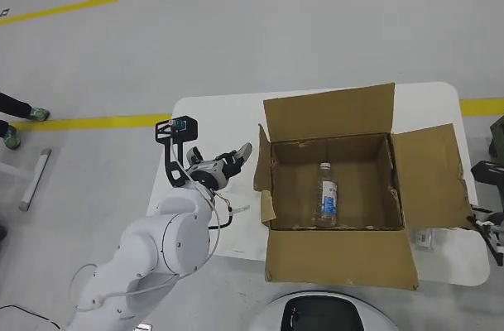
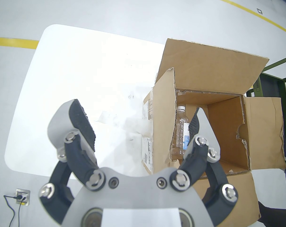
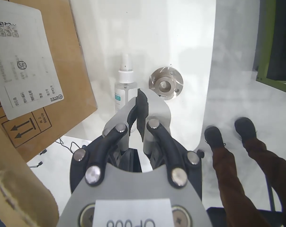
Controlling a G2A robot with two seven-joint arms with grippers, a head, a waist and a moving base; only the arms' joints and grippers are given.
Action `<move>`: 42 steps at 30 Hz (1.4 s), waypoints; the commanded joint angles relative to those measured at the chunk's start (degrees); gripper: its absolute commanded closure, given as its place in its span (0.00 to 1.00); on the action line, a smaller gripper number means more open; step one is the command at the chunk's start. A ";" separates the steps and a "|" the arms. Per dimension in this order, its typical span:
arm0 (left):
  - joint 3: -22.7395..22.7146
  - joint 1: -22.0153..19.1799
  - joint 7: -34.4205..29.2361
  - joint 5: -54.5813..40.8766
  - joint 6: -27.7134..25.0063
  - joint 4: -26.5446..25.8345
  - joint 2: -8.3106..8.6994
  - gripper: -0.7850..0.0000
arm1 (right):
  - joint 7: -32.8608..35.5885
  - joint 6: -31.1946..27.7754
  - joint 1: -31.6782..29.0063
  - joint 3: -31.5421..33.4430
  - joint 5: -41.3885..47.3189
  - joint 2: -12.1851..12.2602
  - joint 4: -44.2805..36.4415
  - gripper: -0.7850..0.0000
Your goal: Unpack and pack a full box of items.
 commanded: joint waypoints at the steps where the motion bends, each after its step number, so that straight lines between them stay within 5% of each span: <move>1: 0.00 0.00 0.00 0.00 0.00 0.00 0.00 0.00 | -0.01 0.33 0.29 -0.50 0.18 0.05 0.25 0.68; 6: 0.00 0.00 0.00 0.00 0.00 0.00 0.00 0.00 | -2.83 1.61 -0.44 0.58 3.87 -0.04 0.02 0.67; 14: 0.00 0.00 0.00 0.00 0.00 0.00 0.00 0.00 | -7.22 3.21 -4.68 13.72 19.58 -0.51 2.27 0.66; 17: 0.00 0.00 0.00 0.00 0.00 0.00 0.00 0.00 | -6.71 1.29 -5.67 16.93 27.93 -0.64 5.41 0.71; 24: 0.00 0.00 0.00 0.00 0.00 0.00 0.00 0.00 | -4.07 -5.51 -7.05 15.76 39.64 -0.43 11.05 0.65; 42: 0.00 0.00 0.00 0.00 0.00 0.00 0.00 0.00 | -2.18 -3.41 -3.11 5.82 28.99 2.45 10.65 0.54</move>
